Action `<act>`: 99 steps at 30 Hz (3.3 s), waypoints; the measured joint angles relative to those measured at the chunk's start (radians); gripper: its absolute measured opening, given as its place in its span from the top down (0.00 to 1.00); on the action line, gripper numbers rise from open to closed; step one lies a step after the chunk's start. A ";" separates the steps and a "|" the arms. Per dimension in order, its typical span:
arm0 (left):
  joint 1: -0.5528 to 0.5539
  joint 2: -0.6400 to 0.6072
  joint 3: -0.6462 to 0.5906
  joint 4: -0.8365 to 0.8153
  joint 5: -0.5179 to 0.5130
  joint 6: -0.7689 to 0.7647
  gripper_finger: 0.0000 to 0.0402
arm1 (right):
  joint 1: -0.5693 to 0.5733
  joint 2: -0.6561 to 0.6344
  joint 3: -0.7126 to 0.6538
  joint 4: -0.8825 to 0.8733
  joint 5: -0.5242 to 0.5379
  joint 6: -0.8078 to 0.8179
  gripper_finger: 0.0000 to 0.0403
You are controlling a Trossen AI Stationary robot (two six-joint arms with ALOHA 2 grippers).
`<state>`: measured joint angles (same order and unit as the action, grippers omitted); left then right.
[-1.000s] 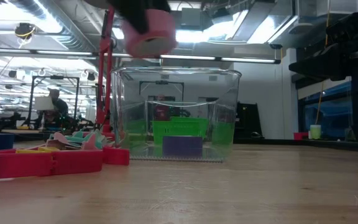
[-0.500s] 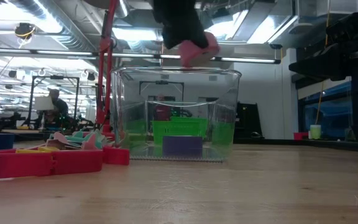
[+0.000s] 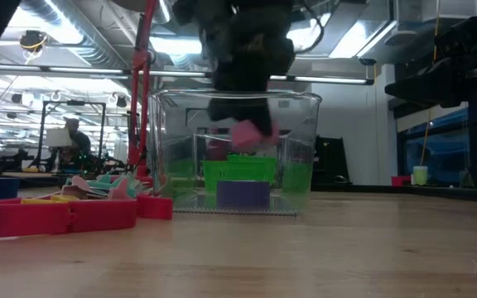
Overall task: Pick and place Stapler, Stapler remover, tape
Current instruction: Put the pink tape into the transparent bin, then put the yellow tape into the transparent bin
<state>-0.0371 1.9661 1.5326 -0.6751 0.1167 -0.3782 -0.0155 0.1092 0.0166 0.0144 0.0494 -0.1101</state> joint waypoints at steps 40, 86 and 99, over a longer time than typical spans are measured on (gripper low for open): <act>-0.022 0.064 -0.005 -0.018 0.018 0.078 0.71 | 0.000 0.000 0.000 0.000 0.002 0.000 0.95; -0.212 -0.258 0.259 -0.777 -0.493 -0.283 0.75 | 0.000 0.000 0.000 0.001 0.000 0.000 0.95; -0.459 -0.270 0.123 -0.892 -0.487 -0.792 0.75 | 0.000 0.000 0.000 0.000 0.003 0.000 0.95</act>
<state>-0.4965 1.6958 1.6558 -1.5672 -0.3707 -1.1707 -0.0158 0.1092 0.0166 0.0148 0.0521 -0.1101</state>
